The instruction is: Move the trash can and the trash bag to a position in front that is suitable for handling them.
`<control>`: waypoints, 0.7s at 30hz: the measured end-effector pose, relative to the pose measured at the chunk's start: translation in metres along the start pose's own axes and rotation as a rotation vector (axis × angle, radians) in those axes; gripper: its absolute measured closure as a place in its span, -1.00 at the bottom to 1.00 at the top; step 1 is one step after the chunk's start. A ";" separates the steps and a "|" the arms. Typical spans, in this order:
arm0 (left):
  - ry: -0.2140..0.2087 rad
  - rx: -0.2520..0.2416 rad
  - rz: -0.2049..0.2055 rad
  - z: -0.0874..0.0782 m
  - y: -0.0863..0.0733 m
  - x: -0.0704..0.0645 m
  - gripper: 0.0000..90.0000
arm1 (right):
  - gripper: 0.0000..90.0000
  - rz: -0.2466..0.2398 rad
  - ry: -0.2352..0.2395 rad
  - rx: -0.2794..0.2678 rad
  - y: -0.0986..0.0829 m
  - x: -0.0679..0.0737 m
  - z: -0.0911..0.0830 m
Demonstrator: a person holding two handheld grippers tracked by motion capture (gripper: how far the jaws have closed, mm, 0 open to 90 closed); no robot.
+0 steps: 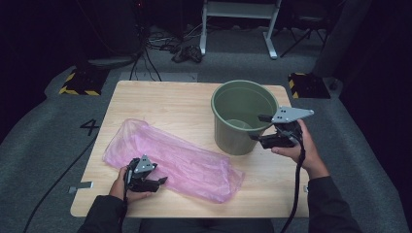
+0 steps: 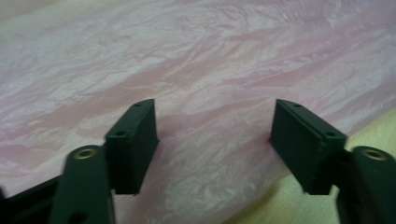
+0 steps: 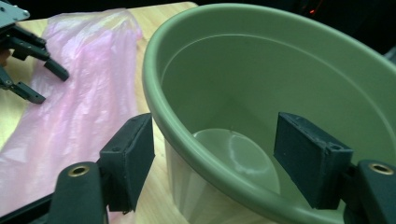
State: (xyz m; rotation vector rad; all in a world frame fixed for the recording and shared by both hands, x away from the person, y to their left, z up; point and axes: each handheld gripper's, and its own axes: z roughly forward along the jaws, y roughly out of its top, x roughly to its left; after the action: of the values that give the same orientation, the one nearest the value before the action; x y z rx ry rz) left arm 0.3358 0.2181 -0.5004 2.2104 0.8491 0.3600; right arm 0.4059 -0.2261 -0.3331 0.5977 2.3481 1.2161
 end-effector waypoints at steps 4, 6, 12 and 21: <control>0.004 -0.010 -0.001 0.000 0.000 0.000 0.13 | -0.35 -0.003 -0.050 -0.008 -0.008 0.002 -0.009; 0.000 -0.009 0.011 -0.001 0.001 -0.001 0.28 | -0.35 0.001 -0.083 -0.038 -0.016 0.003 -0.017; 0.009 -0.008 0.026 -0.001 0.001 -0.005 0.59 | -0.34 0.015 -0.166 -0.121 -0.039 0.012 -0.051; 0.032 -0.005 0.033 -0.001 0.002 -0.004 0.88 | -0.43 0.146 -0.128 -0.059 -0.089 -0.008 -0.046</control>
State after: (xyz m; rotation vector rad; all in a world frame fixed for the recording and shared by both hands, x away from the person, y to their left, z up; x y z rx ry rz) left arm 0.3333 0.2147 -0.4986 2.2216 0.8279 0.4138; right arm 0.3713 -0.3063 -0.3820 0.8136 2.1874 1.2655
